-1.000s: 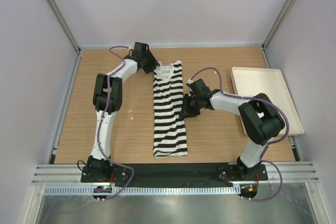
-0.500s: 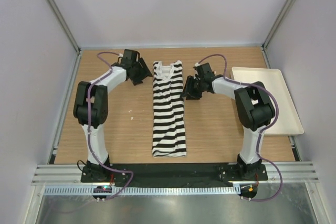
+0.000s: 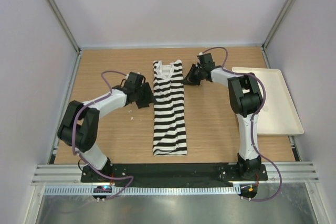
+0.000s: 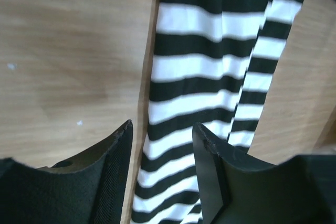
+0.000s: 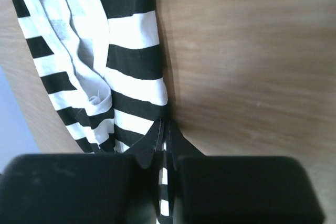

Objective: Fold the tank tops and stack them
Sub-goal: Fold the tank top

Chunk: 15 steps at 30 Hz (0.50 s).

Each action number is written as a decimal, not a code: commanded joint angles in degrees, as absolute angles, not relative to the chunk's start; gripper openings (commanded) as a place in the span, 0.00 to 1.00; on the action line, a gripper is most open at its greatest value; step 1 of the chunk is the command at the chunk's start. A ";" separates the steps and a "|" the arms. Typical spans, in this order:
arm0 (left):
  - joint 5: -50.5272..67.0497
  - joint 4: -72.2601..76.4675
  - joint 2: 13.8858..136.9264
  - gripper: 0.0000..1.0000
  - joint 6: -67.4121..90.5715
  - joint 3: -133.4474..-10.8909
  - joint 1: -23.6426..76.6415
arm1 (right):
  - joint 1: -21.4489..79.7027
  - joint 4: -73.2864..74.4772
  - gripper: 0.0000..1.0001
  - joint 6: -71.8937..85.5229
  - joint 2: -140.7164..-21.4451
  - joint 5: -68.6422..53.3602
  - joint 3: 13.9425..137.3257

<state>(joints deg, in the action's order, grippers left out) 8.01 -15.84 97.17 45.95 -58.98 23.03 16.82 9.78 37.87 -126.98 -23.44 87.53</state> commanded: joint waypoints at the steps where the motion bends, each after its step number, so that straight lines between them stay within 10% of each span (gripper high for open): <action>1: 6.77 -14.06 90.64 0.50 45.26 -55.03 23.55 | 15.74 6.78 0.04 41.39 -129.28 -21.27 90.44; 7: 3.61 -16.25 81.06 0.48 45.00 -48.08 26.27 | 12.93 1.77 0.02 44.64 -130.42 -19.34 90.08; 11: 2.20 -19.24 77.45 0.47 45.09 -46.24 29.09 | 12.66 2.81 0.38 44.56 -130.43 -21.44 91.59; 15: 1.32 -20.74 74.62 0.47 46.67 -44.12 33.22 | 12.66 4.04 0.45 41.23 -124.03 -20.83 86.06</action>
